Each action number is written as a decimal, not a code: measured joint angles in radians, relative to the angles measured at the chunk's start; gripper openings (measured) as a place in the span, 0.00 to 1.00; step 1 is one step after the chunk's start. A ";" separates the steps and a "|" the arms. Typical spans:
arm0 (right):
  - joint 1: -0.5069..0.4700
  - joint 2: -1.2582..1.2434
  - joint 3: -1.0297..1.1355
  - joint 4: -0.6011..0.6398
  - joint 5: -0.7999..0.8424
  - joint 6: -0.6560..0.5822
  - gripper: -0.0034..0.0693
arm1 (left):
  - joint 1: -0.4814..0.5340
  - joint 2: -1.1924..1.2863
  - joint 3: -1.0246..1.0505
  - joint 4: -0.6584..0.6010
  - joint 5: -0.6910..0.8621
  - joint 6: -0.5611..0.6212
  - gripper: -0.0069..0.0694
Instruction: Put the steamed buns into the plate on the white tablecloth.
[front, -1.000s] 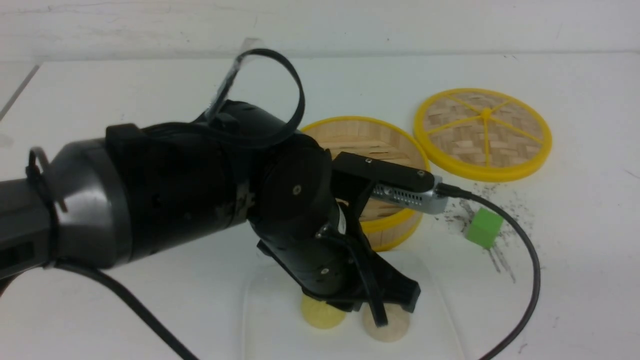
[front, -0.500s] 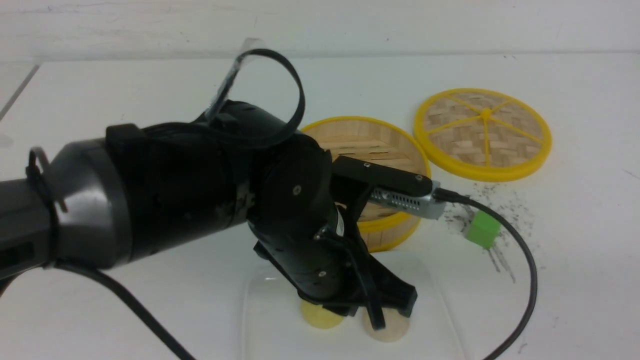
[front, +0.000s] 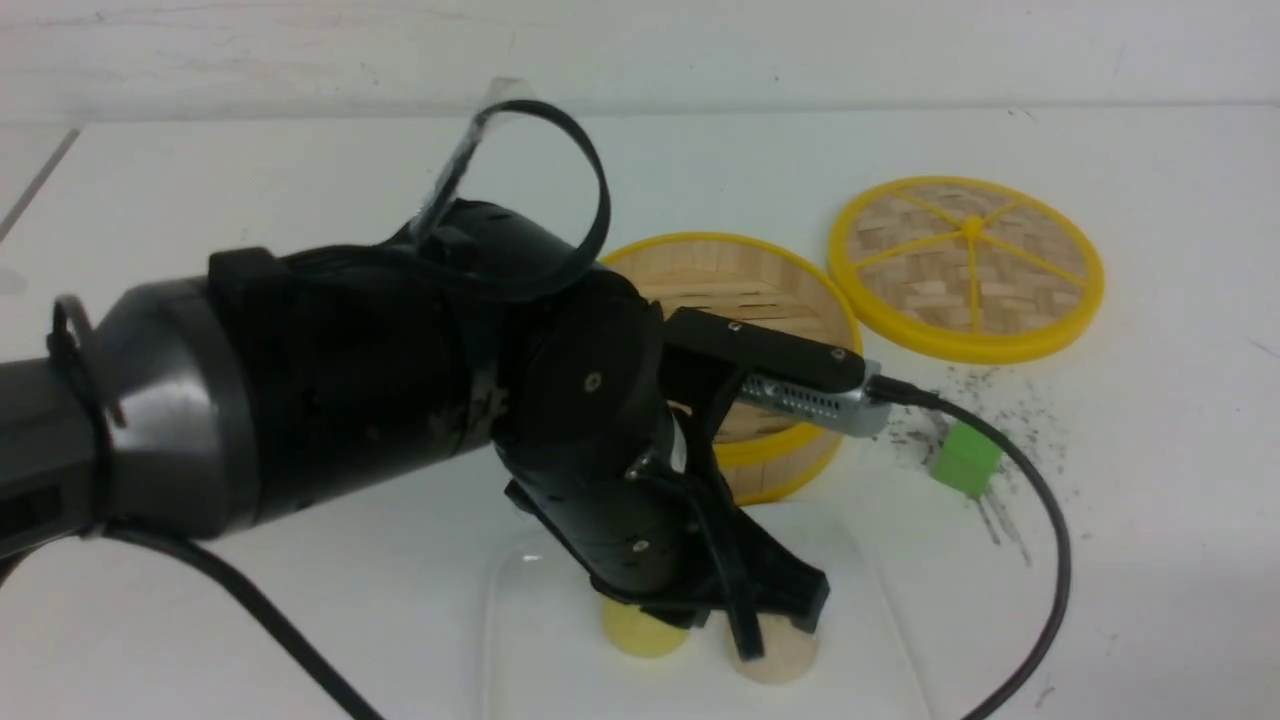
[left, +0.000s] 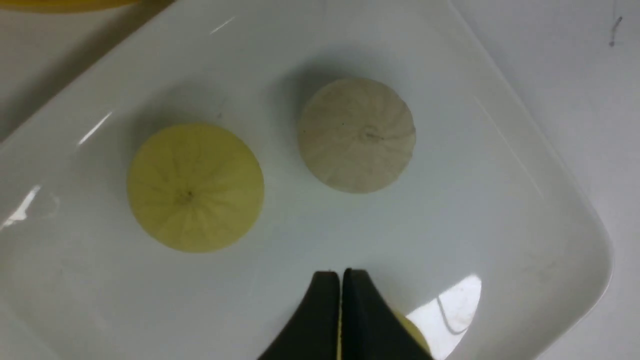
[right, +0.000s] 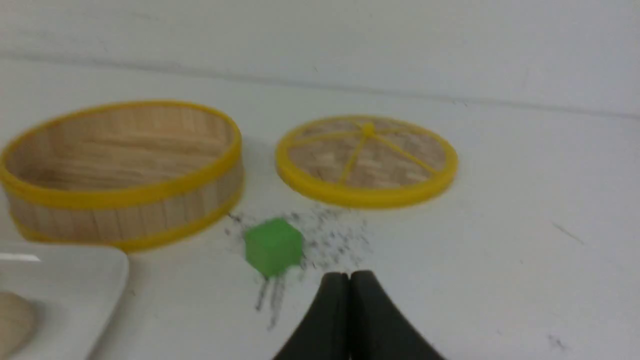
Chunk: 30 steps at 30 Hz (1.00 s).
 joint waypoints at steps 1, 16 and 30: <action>-0.011 0.000 0.027 -0.021 0.017 0.000 0.06 | 0.000 -0.023 0.000 0.032 0.043 0.000 0.13; -0.054 0.000 0.091 -0.144 0.076 0.000 0.09 | 0.000 -0.454 0.050 0.248 0.255 -0.051 0.13; -0.059 0.000 0.091 -0.149 0.080 0.000 0.11 | 0.000 -0.790 0.440 0.238 0.190 -0.209 0.13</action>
